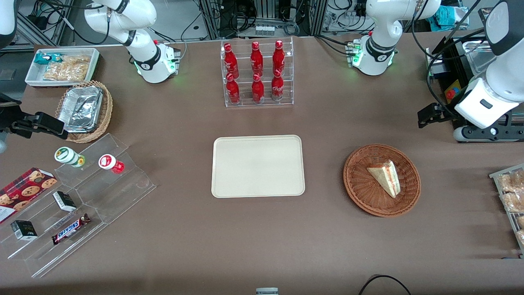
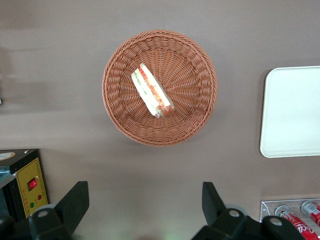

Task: Place sandwich from basket to tray
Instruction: 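Move the left gripper down over the wrapped sandwich in the basket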

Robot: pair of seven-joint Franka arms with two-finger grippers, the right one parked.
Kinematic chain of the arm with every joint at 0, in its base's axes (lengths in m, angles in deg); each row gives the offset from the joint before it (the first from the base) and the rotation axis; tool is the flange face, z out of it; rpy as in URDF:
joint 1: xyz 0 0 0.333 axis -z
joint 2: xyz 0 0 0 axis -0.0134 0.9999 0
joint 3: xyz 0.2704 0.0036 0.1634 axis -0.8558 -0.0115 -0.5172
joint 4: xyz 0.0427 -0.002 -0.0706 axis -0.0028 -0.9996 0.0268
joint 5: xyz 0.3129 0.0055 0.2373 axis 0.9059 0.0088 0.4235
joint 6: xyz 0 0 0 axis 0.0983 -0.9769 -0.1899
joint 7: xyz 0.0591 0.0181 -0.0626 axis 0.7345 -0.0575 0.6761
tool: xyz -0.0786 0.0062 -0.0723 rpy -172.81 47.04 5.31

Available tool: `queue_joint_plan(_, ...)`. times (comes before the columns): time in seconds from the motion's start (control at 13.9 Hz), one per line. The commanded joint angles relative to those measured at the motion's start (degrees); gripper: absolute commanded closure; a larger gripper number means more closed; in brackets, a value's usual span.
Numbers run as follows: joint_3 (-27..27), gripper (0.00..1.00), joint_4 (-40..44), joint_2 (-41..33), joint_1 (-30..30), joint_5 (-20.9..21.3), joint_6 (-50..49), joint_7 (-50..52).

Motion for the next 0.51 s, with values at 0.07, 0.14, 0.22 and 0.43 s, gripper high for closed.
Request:
queue_joint_plan(0.07,-0.07,0.0,0.65,0.51,-0.14,-0.35,-0.14,2.28)
queue_joint_plan(0.14,-0.07,0.0,0.31,0.95,-0.14,-0.35,-0.14,2.29)
queue_joint_plan(0.22,-0.07,0.0,-0.05,2.6,0.04,-0.18,-0.05,2.2)
queue_joint_plan(0.43,0.02,0.0,-1.01,7.09,0.13,-0.09,0.3,2.2)
